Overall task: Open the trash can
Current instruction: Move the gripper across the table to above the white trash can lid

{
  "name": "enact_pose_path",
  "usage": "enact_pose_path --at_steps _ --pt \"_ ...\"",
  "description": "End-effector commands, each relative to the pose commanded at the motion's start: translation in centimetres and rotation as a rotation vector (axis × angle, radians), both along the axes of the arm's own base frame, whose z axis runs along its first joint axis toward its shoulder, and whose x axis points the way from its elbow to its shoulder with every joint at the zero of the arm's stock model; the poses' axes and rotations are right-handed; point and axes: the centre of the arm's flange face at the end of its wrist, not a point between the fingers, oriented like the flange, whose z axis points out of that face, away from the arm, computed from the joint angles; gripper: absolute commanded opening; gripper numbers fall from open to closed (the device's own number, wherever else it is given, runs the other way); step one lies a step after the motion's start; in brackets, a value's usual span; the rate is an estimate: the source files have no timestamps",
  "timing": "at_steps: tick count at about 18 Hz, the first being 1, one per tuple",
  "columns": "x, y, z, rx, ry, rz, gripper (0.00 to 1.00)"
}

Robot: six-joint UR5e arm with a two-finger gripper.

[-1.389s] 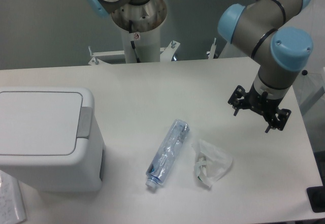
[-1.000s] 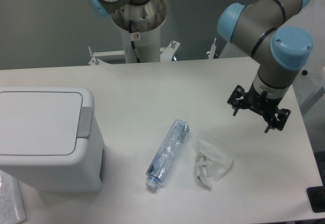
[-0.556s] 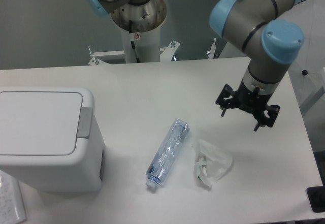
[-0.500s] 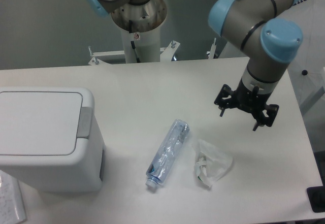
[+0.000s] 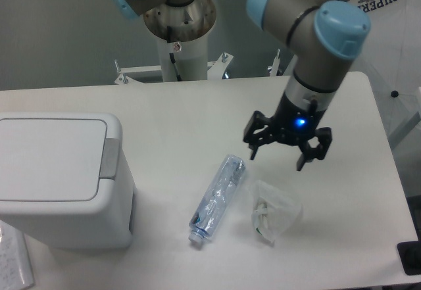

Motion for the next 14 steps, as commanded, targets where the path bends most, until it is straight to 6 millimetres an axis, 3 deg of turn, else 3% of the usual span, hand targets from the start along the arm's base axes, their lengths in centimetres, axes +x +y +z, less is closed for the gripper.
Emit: enact_pose_path --at_steps 2,5,11,14 --pt "0.9 0.9 1.1 0.061 0.012 0.034 1.00" --pt "3.8 2.7 2.5 0.081 0.003 0.039 1.00" --pt "9.1 4.2 5.9 0.138 -0.012 0.006 1.00" --pt "11.5 5.4 6.4 0.157 -0.020 -0.033 1.00"
